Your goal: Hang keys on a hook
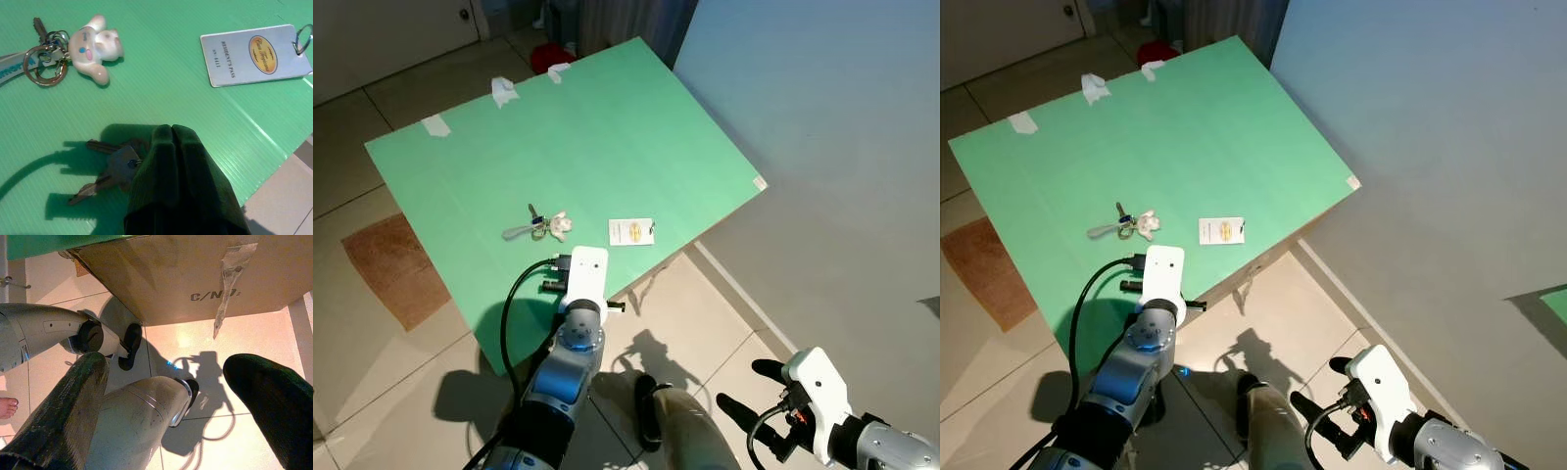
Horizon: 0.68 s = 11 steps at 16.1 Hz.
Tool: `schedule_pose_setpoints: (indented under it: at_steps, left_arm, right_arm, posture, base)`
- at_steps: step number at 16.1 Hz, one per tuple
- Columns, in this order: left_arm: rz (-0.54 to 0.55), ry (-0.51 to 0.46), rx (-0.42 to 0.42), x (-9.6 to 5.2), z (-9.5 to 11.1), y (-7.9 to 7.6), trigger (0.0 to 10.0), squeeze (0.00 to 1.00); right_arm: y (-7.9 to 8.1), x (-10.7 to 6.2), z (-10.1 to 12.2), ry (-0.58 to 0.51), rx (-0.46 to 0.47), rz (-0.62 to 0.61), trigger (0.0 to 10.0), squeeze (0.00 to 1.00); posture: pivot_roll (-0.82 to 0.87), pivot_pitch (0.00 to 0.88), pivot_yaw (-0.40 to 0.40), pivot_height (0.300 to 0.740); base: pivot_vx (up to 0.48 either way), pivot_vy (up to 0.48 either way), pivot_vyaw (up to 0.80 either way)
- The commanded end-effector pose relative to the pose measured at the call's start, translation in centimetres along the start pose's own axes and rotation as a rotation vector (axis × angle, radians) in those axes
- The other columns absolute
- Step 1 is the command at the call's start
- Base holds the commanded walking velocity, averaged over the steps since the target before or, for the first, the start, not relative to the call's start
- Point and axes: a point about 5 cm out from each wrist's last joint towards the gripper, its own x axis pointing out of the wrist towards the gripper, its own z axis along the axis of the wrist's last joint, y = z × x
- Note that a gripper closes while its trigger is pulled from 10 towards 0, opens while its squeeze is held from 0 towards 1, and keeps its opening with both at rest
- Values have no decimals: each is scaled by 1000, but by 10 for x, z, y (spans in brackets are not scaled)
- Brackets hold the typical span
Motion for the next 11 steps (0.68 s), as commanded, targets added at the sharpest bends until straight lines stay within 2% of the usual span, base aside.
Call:
schedule_pose_setpoints:
  at_steps: [1, 2, 3, 4, 5, 7, 11]
  left_arm:
    - [-65, 74, -40, -14, -17, -28, 0, 0]
    - [-61, 80, -62, -12, -18, -29, 2471, 0]
    - [-29, 96, -85, -10, -18, -28, 10000, 0]
    - [-6, 109, -100, -9, -19, -28, 10000, 624]
    - [25, 107, -104, -8, -18, -28, 10000, 1000]
    - [61, 87, -95, -4, -14, -30, 10000, 1000]
    - [53, 55, -79, -1, -8, -39, 10000, 1000]
  right_arm:
    - [0, -6, -9, 40, 25, -3, 10000, 0]
    - [0, -7, -9, 41, 25, -1, 10000, 0]
    - [0, -7, -9, 43, 25, 1, 10000, 0]
    - [0, -7, -9, 45, 25, 3, 10000, 0]
    - [0, -7, -9, 46, 24, 5, 10000, 0]
    - [0, -7, -8, 49, 19, 11, 10000, 0]
    - [1, -10, -10, 55, 17, 10, 10000, 0]
  posture:
    - [-388, 384, -177, 736]
    - [-388, 385, -178, 736]
    - [-388, 385, -178, 736]
    - [-390, 385, -184, 736]
    - [-391, 386, -186, 736]
    - [-396, 384, -192, 736]
    - [-410, 381, -188, 736]
  base:
    - [0, 0, 0]
    - [0, 0, 0]
    - [0, 0, 0]
    - [0, 0, 0]
    - [0, 0, 0]
    - [0, 0, 0]
    - [0, 0, 0]
